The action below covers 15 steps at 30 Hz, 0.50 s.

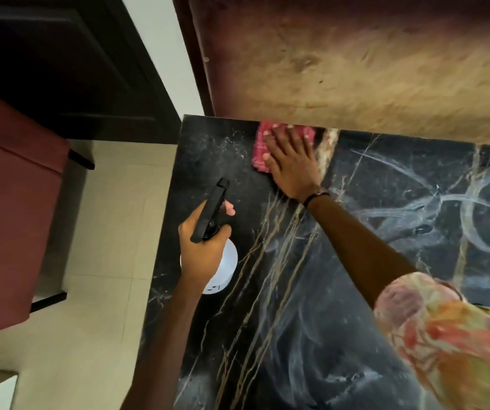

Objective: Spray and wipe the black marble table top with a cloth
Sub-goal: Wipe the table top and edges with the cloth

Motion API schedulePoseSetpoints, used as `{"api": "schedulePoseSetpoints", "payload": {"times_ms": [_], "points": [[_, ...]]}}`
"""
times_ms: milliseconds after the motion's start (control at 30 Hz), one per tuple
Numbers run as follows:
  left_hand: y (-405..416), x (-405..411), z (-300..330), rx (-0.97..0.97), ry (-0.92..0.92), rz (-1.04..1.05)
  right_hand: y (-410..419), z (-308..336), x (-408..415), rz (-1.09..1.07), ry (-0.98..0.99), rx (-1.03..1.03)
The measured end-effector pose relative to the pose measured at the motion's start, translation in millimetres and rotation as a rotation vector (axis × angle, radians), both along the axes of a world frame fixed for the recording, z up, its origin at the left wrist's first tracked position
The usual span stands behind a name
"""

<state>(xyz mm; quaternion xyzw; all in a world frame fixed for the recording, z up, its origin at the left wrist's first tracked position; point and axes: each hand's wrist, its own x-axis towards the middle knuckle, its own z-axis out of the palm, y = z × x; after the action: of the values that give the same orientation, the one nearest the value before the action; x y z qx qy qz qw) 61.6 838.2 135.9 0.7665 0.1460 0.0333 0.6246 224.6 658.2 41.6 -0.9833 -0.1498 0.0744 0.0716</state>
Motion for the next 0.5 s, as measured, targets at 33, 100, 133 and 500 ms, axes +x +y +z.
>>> {"api": "schedulePoseSetpoints", "payload": {"times_ms": [33, 100, 133, 500], "points": [[-5.4, -0.5, -2.3, -0.003, 0.002, 0.018, -1.9, -0.5, -14.3, 0.080, -0.010, -0.009], [-14.0, -2.3, -6.6, -0.005, 0.012, 0.053, -22.0, -0.3, -44.5, 0.219, -0.028, -0.028], [-15.4, -4.1, -8.5, 0.001, 0.016, 0.056, -38.9, -0.6, -55.8, 0.248, -0.033, -0.027], [-28.5, -32.7, -12.9, 0.061, 0.037, 0.077, -69.6, 4.6, 15.5, -0.181, 0.035, 0.008]]}}
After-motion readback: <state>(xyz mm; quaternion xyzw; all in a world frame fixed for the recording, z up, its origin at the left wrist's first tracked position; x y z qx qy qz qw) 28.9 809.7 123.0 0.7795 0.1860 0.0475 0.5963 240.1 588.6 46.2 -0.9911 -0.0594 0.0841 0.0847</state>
